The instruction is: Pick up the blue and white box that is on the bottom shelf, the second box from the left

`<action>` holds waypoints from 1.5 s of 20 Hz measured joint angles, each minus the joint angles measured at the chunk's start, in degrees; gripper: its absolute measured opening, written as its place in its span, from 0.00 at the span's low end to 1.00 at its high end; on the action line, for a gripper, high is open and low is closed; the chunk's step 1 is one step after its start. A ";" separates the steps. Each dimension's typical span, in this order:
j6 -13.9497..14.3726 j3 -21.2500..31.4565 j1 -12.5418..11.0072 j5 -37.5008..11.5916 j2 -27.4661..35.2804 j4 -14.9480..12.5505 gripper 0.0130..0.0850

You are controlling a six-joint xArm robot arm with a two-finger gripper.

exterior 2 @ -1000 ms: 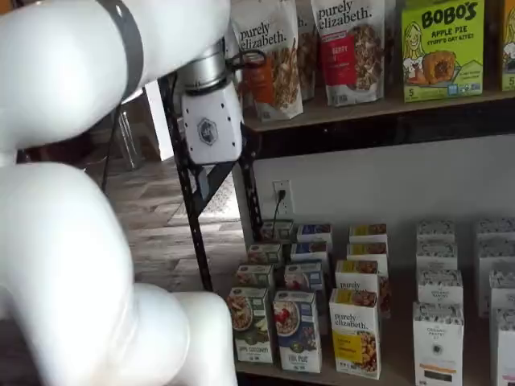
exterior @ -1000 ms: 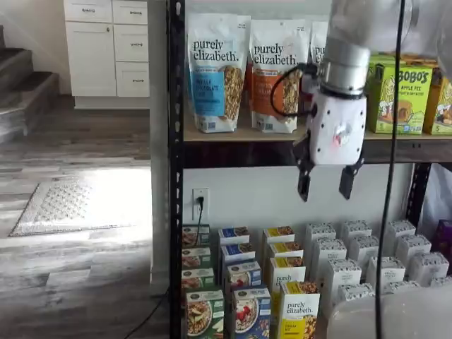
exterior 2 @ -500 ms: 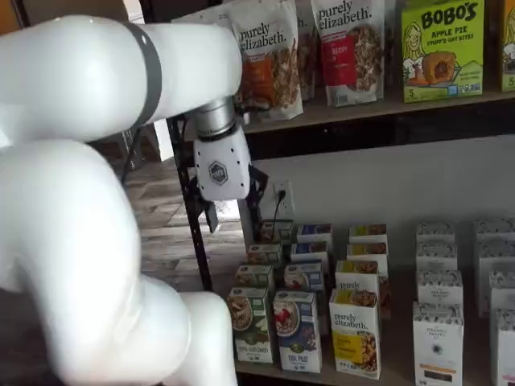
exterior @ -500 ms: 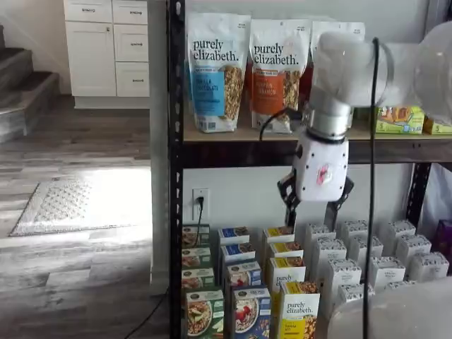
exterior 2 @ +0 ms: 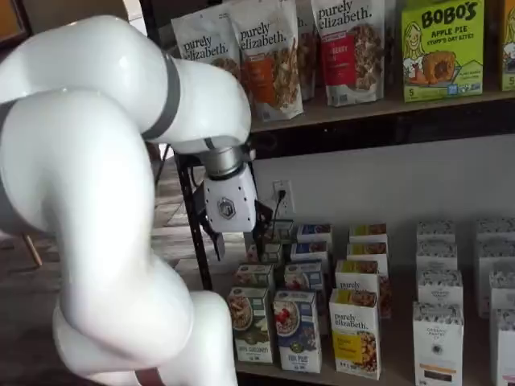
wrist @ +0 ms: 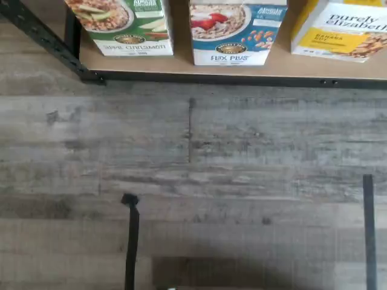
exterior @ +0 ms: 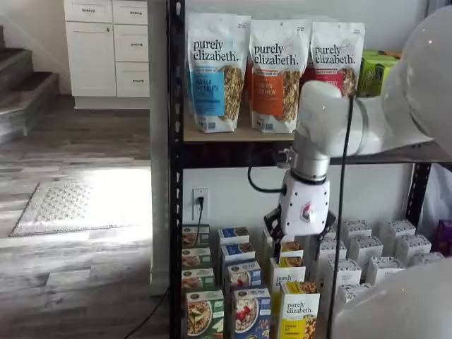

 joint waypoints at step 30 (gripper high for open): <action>7.75 -2.10 2.80 -35.83 36.14 -6.53 1.00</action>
